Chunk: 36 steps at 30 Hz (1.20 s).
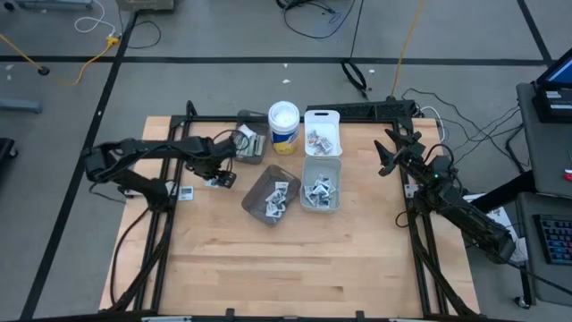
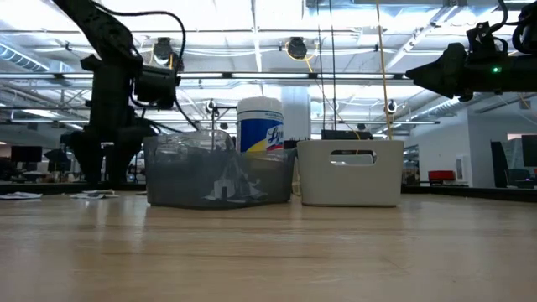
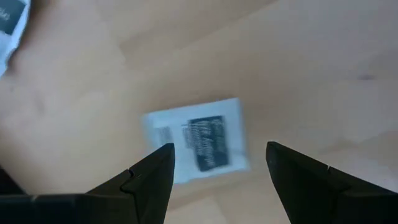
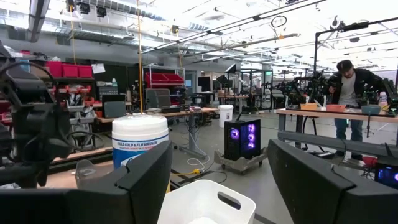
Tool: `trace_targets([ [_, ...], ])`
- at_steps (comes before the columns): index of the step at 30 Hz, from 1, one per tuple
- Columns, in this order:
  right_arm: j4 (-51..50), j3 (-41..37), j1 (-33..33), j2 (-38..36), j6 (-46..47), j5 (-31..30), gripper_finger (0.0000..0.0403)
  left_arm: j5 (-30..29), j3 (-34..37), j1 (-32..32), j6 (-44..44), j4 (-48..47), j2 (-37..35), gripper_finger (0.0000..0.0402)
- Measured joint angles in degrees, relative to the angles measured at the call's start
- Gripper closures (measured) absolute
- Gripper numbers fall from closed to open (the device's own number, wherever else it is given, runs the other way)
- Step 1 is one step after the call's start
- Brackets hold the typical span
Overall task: Pick & Place First Aid Supplies
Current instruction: Put the towelette pack into the bottom black bin
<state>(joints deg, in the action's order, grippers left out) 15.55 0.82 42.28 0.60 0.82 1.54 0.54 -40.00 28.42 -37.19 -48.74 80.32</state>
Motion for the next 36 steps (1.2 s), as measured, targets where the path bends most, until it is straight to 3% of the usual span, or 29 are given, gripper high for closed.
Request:
trace_targets([
  [4, -0.01, 0.0, -0.01, 0.0, -0.01, 0.01, 0.014, -2.17, 1.06, 0.0, 0.02, 2.02, 2.2, 0.0147],
  [12, -0.01, -0.01, -0.02, 0.01, 0.0, 0.01, 0.014, -0.48, 2.68, 0.0, -0.61, 5.3, 2.31, 0.0158],
  [16, 0.0, -0.01, -0.02, 0.01, 0.0, 0.0, 0.014, -0.19, 2.68, 0.0, -0.81, 5.26, 2.33, 0.021],
  [26, -0.01, -0.01, -0.02, 0.0, -0.01, 0.01, 0.014, 0.1, 2.79, 0.0, 0.17, 5.09, 2.4, 0.0384],
  [36, -0.01, 0.0, -0.01, 0.0, -0.01, 0.01, 0.014, 0.35, 2.82, 0.03, 0.72, 5.15, 2.1, 0.0394],
])
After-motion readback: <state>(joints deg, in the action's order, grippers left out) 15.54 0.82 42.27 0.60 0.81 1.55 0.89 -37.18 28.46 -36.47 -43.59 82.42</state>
